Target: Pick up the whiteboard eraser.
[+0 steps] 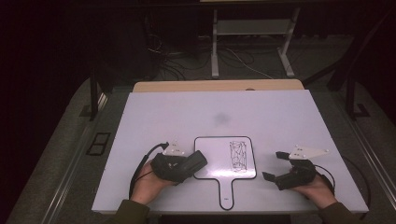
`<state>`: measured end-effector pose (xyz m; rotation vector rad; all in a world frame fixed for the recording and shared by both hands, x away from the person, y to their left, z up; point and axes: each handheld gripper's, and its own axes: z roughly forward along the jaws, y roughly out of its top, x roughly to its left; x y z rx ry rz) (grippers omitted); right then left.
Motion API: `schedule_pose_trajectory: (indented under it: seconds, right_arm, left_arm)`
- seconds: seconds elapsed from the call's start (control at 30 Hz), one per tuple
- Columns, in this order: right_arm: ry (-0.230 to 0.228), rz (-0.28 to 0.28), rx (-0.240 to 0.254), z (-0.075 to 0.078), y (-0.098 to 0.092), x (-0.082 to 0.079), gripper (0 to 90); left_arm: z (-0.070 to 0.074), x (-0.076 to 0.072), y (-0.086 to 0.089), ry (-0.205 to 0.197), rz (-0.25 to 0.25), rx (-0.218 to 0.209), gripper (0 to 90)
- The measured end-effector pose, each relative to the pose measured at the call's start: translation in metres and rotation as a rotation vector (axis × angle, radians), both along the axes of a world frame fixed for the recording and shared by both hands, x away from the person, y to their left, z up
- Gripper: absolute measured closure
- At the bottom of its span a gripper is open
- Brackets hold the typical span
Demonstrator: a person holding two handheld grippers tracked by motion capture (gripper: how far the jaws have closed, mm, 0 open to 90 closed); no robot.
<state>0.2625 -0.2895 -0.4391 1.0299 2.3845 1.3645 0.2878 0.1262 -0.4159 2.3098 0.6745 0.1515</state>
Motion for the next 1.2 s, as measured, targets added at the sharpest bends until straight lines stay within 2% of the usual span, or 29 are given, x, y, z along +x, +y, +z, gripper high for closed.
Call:
schedule_pose_trajectory:
  seconds: [0.13, 0.2, 0.23, 0.57, 1.2]
  right_arm:
    - [0.000, -0.002, 0.004, 0.000, 0.000, 0.000, 0.0]
    - [0.000, 0.000, 0.002, 0.000, 0.000, 0.000, 0.0]
    - [0.001, 0.001, 0.003, 0.000, 0.000, 0.000, 0.0]
    - [0.006, -0.002, 0.013, 0.000, 0.000, 0.000, 0.0]
    - [0.006, -0.004, 0.021, 0.001, 0.001, -0.001, 0.0]
  left_arm:
    - [0.004, 0.003, -0.003, -0.018, 0.009, 0.001, 39.8]
    - [0.006, 0.005, -0.005, -0.012, 0.000, -0.002, 39.8]
    - [0.008, 0.007, -0.006, -0.024, 0.010, -0.014, 39.8]
    - [0.011, 0.015, -0.015, -0.009, -0.023, -0.026, 39.8]
    - [0.022, 0.028, -0.036, -0.030, -0.057, -0.037, 39.7]
